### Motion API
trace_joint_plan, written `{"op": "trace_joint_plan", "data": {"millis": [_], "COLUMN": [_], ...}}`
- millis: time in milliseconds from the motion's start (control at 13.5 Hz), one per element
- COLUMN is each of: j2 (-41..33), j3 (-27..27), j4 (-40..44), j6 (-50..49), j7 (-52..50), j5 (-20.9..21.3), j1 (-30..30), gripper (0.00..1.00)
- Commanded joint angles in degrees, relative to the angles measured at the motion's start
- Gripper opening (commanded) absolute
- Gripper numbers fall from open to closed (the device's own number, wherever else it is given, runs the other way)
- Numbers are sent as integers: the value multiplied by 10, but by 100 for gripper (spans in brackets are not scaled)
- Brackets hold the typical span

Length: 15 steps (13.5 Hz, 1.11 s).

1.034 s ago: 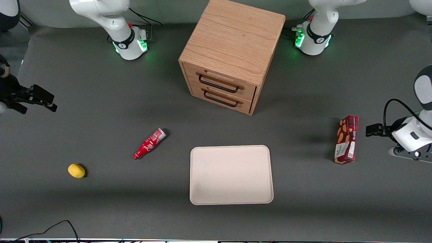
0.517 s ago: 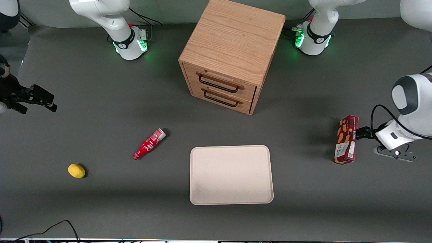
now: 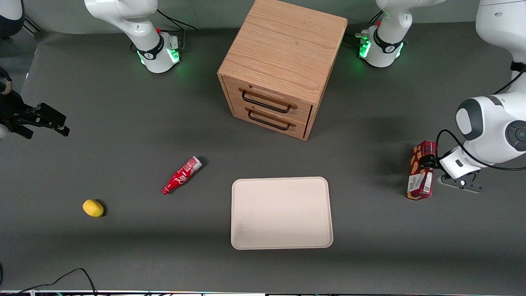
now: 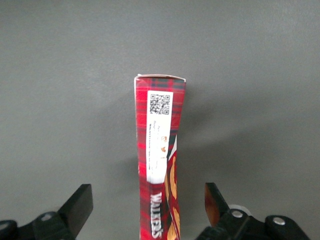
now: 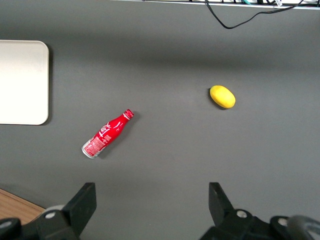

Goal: Place red cookie box on tray
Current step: 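Close the left gripper on the end of the red cookie box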

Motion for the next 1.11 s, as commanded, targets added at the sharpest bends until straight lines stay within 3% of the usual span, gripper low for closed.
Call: {"op": "trace_joint_plan", "data": {"millis": [0, 591, 738, 812, 886, 960, 1034], "j2": [10, 18, 18, 18, 18, 18, 17], "j3": [0, -1, -1, -1, -1, -1, -1], "j4": [-7, -37, -41, -41, -41, -41, -41], "j6": [30, 80, 84, 84, 84, 84, 84], "j7": [36, 38, 38, 38, 38, 39, 38], "j5": [-25, -34, -34, -34, -34, -34, -34], "j1": [1, 1, 1, 1, 1, 1, 1], "gripper": [100, 99, 91, 81, 59, 24, 0]}}
